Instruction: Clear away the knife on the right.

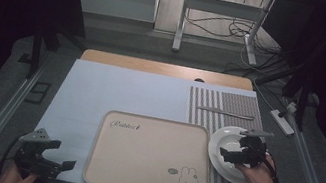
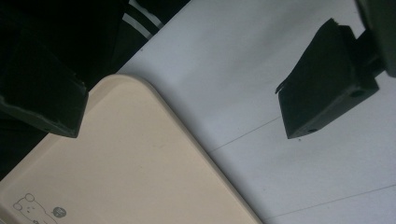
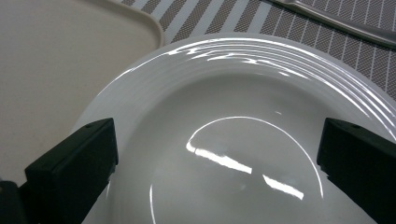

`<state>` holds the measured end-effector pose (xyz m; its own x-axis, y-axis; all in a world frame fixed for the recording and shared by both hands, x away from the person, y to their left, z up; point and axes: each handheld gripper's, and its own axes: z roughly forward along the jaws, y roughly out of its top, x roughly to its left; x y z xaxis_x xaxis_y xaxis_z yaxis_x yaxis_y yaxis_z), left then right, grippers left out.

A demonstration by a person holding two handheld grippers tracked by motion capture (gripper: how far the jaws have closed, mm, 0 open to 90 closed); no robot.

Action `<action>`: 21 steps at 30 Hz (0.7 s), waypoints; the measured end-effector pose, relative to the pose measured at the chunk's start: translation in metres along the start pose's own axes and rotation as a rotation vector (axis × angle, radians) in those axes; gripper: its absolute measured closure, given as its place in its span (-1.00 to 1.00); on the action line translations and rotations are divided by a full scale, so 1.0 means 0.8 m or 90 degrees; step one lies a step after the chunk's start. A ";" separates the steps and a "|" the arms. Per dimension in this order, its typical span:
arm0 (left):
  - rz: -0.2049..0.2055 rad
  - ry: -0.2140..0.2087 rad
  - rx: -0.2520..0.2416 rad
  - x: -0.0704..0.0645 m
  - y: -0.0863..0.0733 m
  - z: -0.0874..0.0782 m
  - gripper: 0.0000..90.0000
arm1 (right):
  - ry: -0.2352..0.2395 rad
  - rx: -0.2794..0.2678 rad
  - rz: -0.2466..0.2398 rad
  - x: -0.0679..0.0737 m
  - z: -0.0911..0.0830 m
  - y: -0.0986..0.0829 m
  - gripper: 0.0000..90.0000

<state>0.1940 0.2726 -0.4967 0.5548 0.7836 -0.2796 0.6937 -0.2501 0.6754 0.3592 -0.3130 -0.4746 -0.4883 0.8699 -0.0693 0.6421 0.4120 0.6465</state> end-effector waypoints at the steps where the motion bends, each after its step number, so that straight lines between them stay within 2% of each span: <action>1: 0.001 0.000 0.001 0.000 0.000 0.000 -0.96 | -0.002 -0.001 0.001 -0.003 0.002 0.003 -1.00; 12: 0.003 0.002 0.003 -0.001 0.000 0.001 -0.96 | -0.019 -0.004 0.009 -0.019 0.013 0.019 -1.00; 21: 0.002 0.002 0.003 -0.001 0.000 0.001 -0.96 | -0.034 0.007 0.016 -0.037 0.027 0.033 -1.00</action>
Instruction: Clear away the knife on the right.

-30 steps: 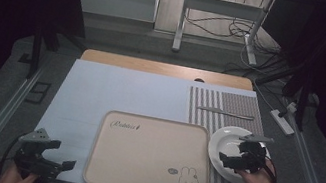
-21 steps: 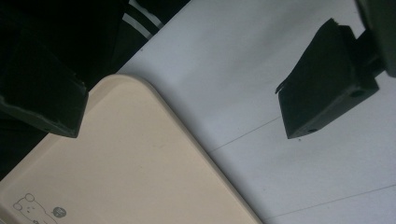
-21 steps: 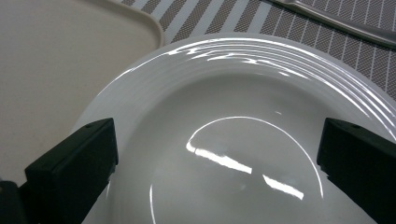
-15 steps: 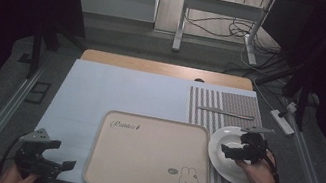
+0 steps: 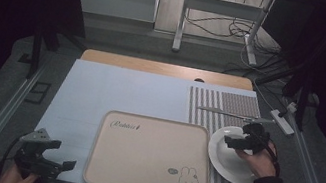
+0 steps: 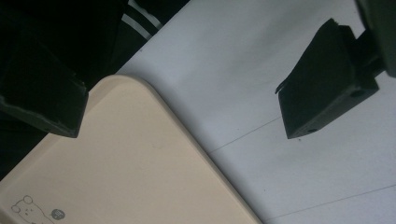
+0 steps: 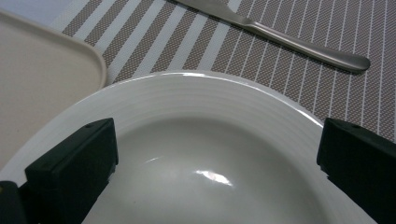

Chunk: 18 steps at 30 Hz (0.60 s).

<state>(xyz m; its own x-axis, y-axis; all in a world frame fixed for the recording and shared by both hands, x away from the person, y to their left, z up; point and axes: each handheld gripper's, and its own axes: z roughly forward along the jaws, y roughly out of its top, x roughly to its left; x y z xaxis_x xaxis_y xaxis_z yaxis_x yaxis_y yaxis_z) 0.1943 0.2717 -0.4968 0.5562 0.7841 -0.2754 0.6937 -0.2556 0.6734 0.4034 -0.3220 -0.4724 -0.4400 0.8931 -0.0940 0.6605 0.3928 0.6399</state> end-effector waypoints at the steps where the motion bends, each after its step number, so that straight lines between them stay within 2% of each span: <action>1: 0.000 0.000 0.000 0.000 0.000 0.000 -0.96 | 0.000 0.001 0.001 -0.001 0.001 0.001 -1.00; 18: -0.001 -0.002 -0.001 0.001 0.000 0.000 -0.96 | -0.027 0.019 0.021 -0.035 0.024 0.030 -1.00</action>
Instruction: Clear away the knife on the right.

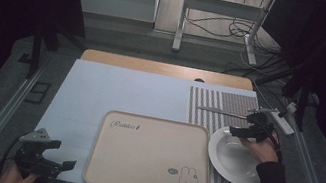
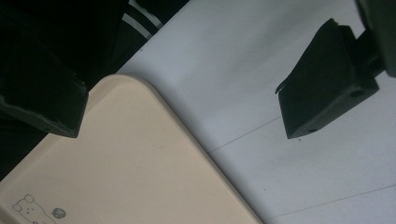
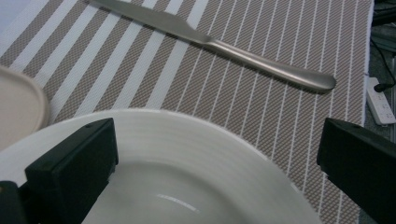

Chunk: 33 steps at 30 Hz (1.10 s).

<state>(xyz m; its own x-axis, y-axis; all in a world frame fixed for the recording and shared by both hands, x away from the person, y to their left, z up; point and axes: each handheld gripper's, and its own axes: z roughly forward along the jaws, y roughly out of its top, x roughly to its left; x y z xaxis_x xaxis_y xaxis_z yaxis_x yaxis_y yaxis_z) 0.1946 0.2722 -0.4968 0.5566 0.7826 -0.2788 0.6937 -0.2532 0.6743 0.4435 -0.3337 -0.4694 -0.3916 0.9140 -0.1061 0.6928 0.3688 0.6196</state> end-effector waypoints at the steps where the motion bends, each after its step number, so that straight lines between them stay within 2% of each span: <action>1: 0.000 0.000 0.000 0.000 0.000 0.000 -0.96 | 0.000 0.000 0.000 0.000 0.000 0.000 -1.00; 9: 0.000 0.000 0.000 0.000 0.000 0.000 -0.96 | -0.013 0.011 0.006 -0.013 0.014 0.015 -1.00; 16: -0.001 -0.001 0.000 0.000 0.000 0.000 -0.96 | -0.017 0.022 0.022 -0.026 0.033 0.026 -1.00; 26: 0.000 -0.001 0.000 0.000 0.000 0.000 -0.96 | -0.020 0.034 0.026 -0.032 0.051 0.034 -0.99; 30: 0.001 -0.002 -0.001 0.000 0.000 0.000 -0.96 | -0.012 0.042 0.022 -0.034 0.056 0.036 -0.82; 31: 0.001 -0.002 -0.001 0.000 0.000 0.000 -0.96 | -0.009 0.041 0.023 -0.036 0.057 0.038 -0.71; 32: 0.001 -0.002 0.000 0.000 0.000 0.000 -0.96 | -0.004 0.040 0.022 -0.039 0.056 0.040 -0.43; 33: 0.001 -0.002 0.000 0.000 0.000 0.000 -0.96 | -0.004 0.040 0.022 -0.039 0.056 0.040 -0.43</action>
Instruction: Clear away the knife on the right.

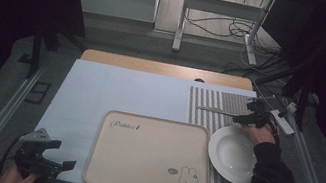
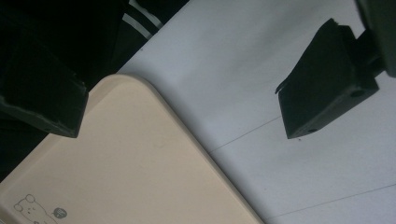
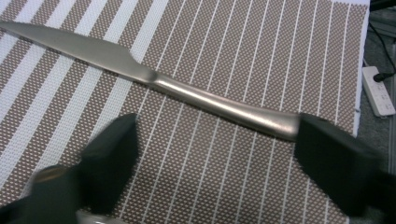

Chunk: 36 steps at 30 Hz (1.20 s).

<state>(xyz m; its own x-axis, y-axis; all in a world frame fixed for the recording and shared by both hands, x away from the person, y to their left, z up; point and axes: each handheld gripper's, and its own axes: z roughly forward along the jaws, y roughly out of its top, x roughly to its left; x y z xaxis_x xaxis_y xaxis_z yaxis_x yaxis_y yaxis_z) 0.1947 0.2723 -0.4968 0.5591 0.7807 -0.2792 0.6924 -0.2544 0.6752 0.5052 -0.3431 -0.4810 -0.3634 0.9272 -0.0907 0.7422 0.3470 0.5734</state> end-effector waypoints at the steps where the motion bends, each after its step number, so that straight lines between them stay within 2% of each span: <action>1: 0.000 0.000 0.000 0.000 0.000 0.000 -0.96 | 0.001 -0.002 0.001 -0.001 0.000 0.001 -0.31; 3: 0.000 0.000 0.000 0.000 0.000 0.000 -0.96 | 0.013 0.000 0.001 -0.005 0.000 0.005 -0.04; 6: 0.000 0.000 0.000 0.000 0.000 0.000 -0.96 | 0.022 0.023 0.000 -0.009 0.003 0.010 0.39; 7: 0.000 0.000 0.000 0.000 0.000 0.000 -0.96 | 0.029 0.035 -0.001 -0.013 0.006 0.015 0.65; 9: 0.000 0.000 0.000 0.000 0.000 0.000 -0.96 | 0.035 0.034 0.002 -0.014 0.007 0.016 0.72; 11: 0.000 0.000 0.001 0.000 0.000 0.000 -0.96 | 0.035 0.038 -0.005 -0.018 0.010 0.023 1.00; 17: 0.000 0.001 0.000 0.000 0.000 0.000 -0.96 | 0.023 0.044 0.005 -0.024 0.020 0.032 1.00; 20: 0.000 0.000 0.000 0.000 0.000 0.000 -0.96 | 0.005 0.026 0.017 -0.027 0.025 0.035 1.00; 23: 0.002 0.001 0.000 -0.001 0.000 0.000 -0.96 | 0.000 0.032 0.021 -0.030 0.030 0.036 1.00; 27: 0.003 0.001 -0.001 -0.001 0.000 0.000 -0.96 | -0.021 0.057 0.017 -0.034 0.045 0.033 1.00; 31: 0.002 0.000 -0.001 0.000 0.000 0.000 -0.96 | -0.015 0.048 0.024 -0.036 0.044 0.030 1.00; 36: 0.004 0.002 0.001 -0.001 0.000 0.000 -0.96 | 0.005 0.081 0.013 -0.036 0.033 0.021 1.00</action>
<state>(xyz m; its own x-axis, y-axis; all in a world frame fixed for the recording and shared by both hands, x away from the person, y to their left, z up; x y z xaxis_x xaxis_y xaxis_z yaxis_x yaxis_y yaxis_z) 0.1944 0.2720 -0.4969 0.5618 0.7808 -0.2733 0.6895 -0.2595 0.6762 0.5426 -0.3602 -0.4903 -0.3511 0.9335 -0.0732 0.8146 0.3431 0.4678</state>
